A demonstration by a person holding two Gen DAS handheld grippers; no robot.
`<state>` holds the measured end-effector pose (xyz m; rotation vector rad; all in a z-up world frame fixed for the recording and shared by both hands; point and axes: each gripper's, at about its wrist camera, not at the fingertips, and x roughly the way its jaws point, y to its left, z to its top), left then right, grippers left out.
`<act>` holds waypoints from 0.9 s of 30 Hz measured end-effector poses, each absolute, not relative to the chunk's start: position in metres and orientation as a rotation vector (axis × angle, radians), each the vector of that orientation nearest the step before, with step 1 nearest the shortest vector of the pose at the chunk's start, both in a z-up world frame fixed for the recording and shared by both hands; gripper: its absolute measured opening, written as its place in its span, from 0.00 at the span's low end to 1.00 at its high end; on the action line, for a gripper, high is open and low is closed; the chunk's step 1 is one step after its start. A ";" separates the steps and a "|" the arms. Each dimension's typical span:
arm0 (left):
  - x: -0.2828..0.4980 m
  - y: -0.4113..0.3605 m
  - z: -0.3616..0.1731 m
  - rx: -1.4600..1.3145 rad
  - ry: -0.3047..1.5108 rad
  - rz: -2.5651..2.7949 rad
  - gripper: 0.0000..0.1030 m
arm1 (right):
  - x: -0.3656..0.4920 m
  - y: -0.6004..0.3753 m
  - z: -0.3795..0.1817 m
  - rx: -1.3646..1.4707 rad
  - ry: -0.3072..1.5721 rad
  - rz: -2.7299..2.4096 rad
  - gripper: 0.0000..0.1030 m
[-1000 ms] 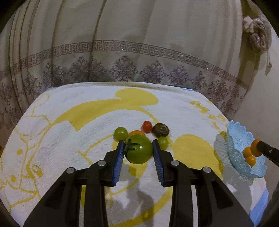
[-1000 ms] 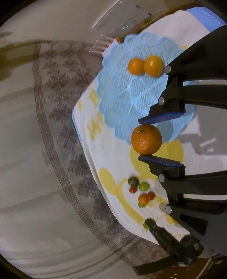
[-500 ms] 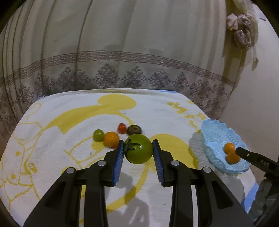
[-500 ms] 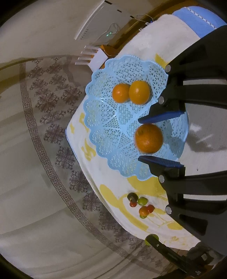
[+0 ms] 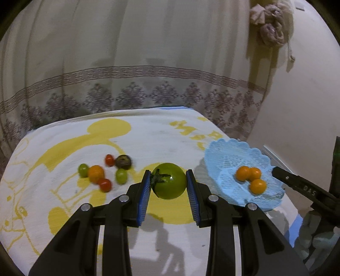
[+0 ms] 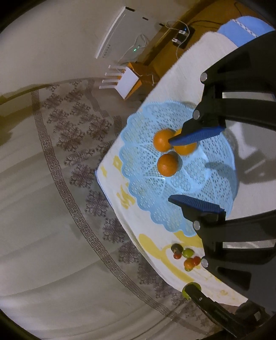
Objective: Organize fruits
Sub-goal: 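Lower the green tomato into the blue basket and open the left tool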
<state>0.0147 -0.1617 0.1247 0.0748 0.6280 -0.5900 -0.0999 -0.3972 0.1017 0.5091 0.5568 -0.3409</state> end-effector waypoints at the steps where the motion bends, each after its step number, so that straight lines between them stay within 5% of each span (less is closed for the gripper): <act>1: 0.013 -0.166 0.125 0.079 0.630 -0.601 0.32 | -0.101 -0.398 0.102 0.496 0.550 -0.348 0.48; 22: -0.017 -0.260 0.114 0.174 0.683 -0.843 0.33 | -0.111 -0.417 0.109 0.484 0.511 -0.401 0.54; 24: -0.018 -0.267 0.111 0.180 0.698 -0.851 0.39 | -0.111 -0.417 0.110 0.488 0.509 -0.402 0.54; 26: -0.018 -0.269 0.110 0.180 0.692 -0.842 0.64 | -0.112 -0.418 0.110 0.491 0.508 -0.401 0.55; 27: -0.018 -0.268 0.111 0.179 0.681 -0.835 0.64 | -0.112 -0.418 0.110 0.492 0.508 -0.402 0.56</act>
